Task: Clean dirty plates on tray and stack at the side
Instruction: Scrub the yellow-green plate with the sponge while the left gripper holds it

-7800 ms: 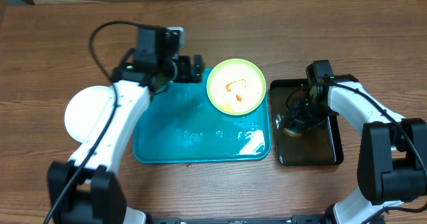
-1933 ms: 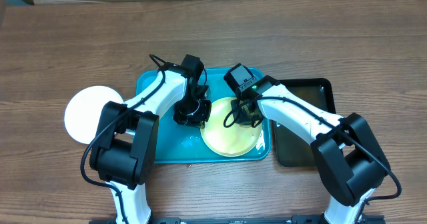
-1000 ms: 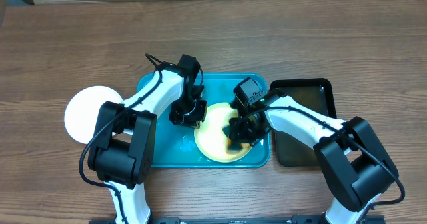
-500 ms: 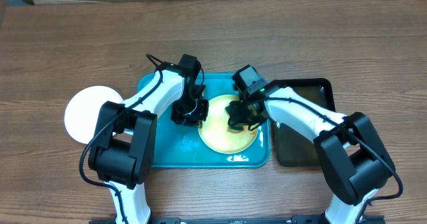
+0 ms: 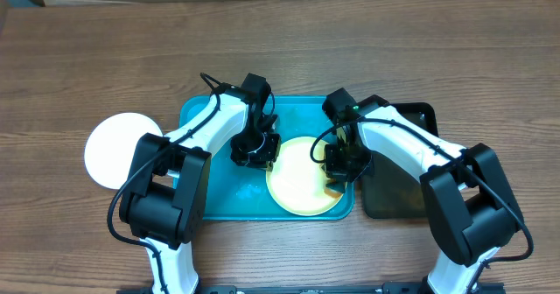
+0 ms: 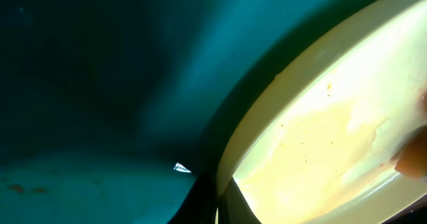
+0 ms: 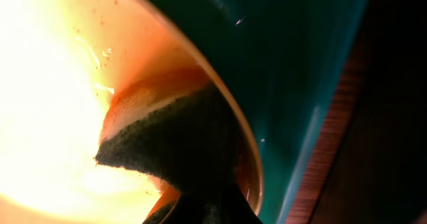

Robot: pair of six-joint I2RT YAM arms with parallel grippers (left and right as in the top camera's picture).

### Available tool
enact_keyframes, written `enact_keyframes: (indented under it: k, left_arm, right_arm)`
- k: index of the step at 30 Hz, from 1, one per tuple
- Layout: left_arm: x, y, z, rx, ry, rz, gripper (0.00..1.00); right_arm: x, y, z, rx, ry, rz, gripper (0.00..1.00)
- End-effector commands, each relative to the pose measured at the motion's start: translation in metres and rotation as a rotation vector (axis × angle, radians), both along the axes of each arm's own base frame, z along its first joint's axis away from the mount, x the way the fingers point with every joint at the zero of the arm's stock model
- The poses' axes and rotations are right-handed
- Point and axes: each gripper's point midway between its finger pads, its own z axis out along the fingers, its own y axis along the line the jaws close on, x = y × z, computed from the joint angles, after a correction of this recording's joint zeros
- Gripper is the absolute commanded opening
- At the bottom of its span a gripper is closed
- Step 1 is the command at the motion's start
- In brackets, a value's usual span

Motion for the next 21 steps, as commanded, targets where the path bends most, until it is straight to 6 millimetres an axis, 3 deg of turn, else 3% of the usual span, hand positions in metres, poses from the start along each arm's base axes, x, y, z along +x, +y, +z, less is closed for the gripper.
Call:
enact_keyframes:
  k: [1, 7, 12, 15, 19, 21]
  left_arm:
    - [0.0, 0.017, -0.01, 0.072, 0.003, 0.013, 0.04]
    - [0.001, 0.017, -0.01, 0.074, 0.003, 0.027, 0.04]
    - [0.001, 0.017, -0.01, 0.074, 0.004, 0.027, 0.04]
    - [0.001, 0.017, -0.01, 0.074, 0.003, 0.027, 0.04]
    - [0.001, 0.017, -0.01, 0.074, 0.003, 0.027, 0.04]
    - [0.001, 0.017, -0.01, 0.074, 0.004, 0.027, 0.04]
  right_arm:
    - [-0.024, -0.005, -0.014, -0.06, 0.059, 0.034, 0.04]
    - [-0.032, 0.02, -0.016, -0.043, 0.022, 0.119, 0.04]
    - [-0.029, 0.029, -0.017, -0.039, 0.001, 0.059, 0.04]
    - [-0.024, 0.052, -0.015, 0.071, -0.011, 0.061, 0.04]
    - [-0.017, 0.097, -0.003, 0.336, -0.041, 0.163, 0.04]
    - [-0.005, 0.095, -0.003, 0.314, -0.085, 0.159, 0.04]
